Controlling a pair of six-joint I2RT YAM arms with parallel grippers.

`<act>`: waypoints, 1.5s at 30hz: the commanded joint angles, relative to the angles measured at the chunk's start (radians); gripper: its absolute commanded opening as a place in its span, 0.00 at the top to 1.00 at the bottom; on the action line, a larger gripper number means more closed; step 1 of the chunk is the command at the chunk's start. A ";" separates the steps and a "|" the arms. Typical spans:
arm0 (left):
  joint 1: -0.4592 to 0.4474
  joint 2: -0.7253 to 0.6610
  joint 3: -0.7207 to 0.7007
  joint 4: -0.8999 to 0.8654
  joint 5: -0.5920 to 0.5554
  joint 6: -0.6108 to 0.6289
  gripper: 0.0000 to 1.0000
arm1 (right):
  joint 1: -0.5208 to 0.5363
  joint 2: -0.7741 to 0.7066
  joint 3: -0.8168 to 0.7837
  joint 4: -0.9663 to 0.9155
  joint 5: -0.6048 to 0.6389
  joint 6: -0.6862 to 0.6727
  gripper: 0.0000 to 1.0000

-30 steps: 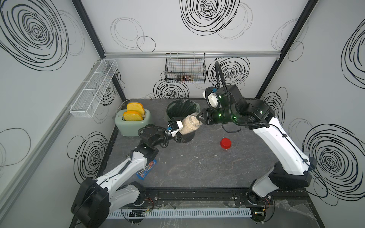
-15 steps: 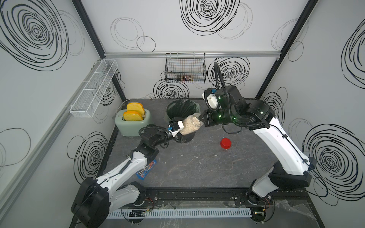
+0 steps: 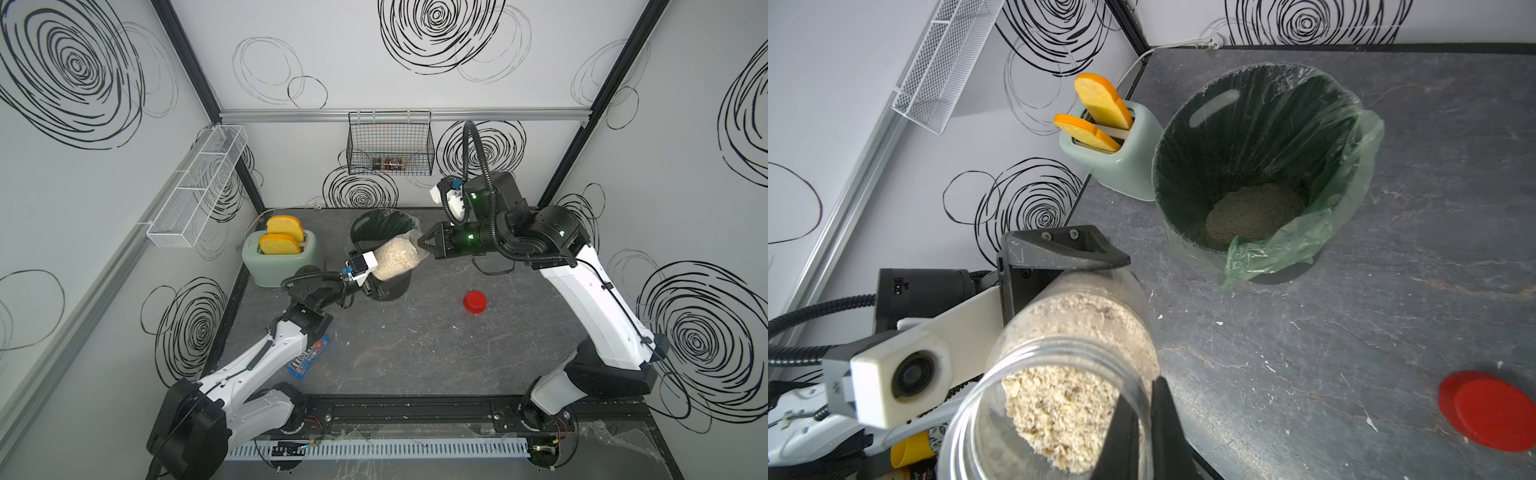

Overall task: Empty expired oatmeal from jars
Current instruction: Pour the expired oatmeal into the trash bin.

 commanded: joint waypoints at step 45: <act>0.278 0.030 0.100 -0.061 0.041 0.021 0.62 | -0.211 -0.235 -0.254 0.237 -0.170 -0.022 0.35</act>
